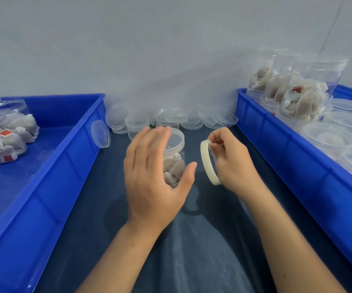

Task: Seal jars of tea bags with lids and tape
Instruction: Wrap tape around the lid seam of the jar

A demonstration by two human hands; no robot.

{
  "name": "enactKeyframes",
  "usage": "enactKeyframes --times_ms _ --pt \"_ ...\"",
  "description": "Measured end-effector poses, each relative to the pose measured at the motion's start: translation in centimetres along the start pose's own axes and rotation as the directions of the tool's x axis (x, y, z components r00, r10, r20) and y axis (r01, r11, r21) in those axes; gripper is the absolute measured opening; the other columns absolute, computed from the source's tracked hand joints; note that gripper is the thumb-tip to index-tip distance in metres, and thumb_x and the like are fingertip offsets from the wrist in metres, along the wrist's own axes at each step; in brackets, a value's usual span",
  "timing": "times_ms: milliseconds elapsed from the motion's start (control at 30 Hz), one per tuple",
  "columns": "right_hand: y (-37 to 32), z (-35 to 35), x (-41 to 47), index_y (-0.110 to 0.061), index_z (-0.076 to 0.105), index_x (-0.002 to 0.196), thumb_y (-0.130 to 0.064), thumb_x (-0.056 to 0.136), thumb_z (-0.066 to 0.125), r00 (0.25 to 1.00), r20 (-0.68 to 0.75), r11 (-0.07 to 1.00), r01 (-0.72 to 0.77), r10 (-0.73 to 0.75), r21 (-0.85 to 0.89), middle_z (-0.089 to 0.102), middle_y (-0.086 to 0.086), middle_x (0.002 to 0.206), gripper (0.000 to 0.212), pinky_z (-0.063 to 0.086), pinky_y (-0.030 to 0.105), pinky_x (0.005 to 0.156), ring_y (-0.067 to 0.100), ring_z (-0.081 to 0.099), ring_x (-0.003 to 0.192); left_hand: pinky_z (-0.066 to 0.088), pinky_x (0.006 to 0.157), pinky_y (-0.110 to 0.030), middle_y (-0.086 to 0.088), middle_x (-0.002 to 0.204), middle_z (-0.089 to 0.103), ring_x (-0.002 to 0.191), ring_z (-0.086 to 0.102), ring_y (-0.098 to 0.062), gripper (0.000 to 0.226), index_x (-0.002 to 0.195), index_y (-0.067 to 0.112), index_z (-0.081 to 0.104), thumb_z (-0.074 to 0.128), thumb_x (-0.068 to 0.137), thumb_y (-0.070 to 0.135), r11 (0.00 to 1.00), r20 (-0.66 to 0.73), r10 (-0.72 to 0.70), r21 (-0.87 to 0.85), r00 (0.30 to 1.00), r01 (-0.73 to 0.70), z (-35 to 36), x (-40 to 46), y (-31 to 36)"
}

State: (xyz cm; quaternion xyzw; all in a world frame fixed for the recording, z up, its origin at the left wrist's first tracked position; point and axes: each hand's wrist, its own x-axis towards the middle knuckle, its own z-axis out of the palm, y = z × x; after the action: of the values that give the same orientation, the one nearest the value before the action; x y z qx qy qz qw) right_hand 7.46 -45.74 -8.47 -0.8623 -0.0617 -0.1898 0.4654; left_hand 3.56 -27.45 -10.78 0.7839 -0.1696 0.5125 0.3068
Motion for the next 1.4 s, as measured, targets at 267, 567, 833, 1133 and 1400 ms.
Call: enactKeyframes --times_ms 267,567,833,1133,1400 --pt "-1.3 1.1 -0.3 -0.020 0.056 0.100 0.003 0.103 0.048 0.993 -0.074 0.994 0.095 -0.091 0.056 0.059 -0.007 0.088 0.024 0.046 0.018 0.068 0.008 0.054 0.081 0.044 0.106 -0.040 0.006 0.140 0.069 0.143 0.053 -0.020 0.043 0.138 0.015 0.070 0.063 0.106 0.044 0.990 0.110 0.140 0.013 0.984 -0.142 0.8 -0.6 1.0" --pt "-1.8 1.1 -0.3 -0.020 0.055 0.101 0.000 0.104 0.046 0.975 -0.218 0.998 0.046 -0.033 0.051 0.059 -0.004 0.096 0.023 0.049 0.035 0.076 0.013 0.055 0.086 0.048 0.096 -0.042 0.006 0.127 0.074 0.124 0.064 -0.022 0.026 0.122 0.013 0.078 0.071 0.104 0.030 0.990 0.054 0.139 -0.026 0.989 -0.138 0.8 -1.0 1.0" --pt "-2.0 0.9 -0.4 -0.019 0.057 0.103 -0.001 0.105 0.048 0.960 -0.221 0.982 0.184 -0.173 0.033 0.058 -0.004 0.096 0.020 0.047 0.026 0.077 0.009 0.054 0.088 0.055 0.084 -0.032 0.003 0.112 0.071 0.096 0.067 -0.018 0.021 0.119 0.008 0.075 0.070 0.104 0.023 0.960 0.039 0.007 -0.279 0.999 0.005 0.5 -0.9 1.5" --pt "-2.3 0.6 -0.6 -0.012 0.064 0.106 0.013 0.095 0.061 0.843 -0.058 0.829 0.510 -0.535 -0.228 0.049 -0.008 0.102 0.028 0.037 0.009 0.076 0.007 0.045 0.089 0.050 0.079 -0.012 -0.003 0.103 0.073 0.086 0.068 -0.007 0.014 0.112 0.001 0.076 0.066 0.102 0.002 0.923 0.125 -0.155 -0.334 0.980 0.188 -0.6 0.4 0.6" --pt "-2.0 0.2 -0.5 -0.010 0.064 0.106 0.009 0.096 0.059 0.843 -0.071 0.831 0.507 -0.534 -0.229 0.051 -0.005 0.103 0.022 0.050 0.037 0.073 0.015 0.049 0.090 0.059 0.076 -0.030 -0.003 0.107 0.074 0.091 0.070 -0.015 0.018 0.115 0.001 0.077 0.067 0.101 0.008 0.910 0.176 -0.100 -0.383 0.979 0.161 -0.5 0.2 0.4"
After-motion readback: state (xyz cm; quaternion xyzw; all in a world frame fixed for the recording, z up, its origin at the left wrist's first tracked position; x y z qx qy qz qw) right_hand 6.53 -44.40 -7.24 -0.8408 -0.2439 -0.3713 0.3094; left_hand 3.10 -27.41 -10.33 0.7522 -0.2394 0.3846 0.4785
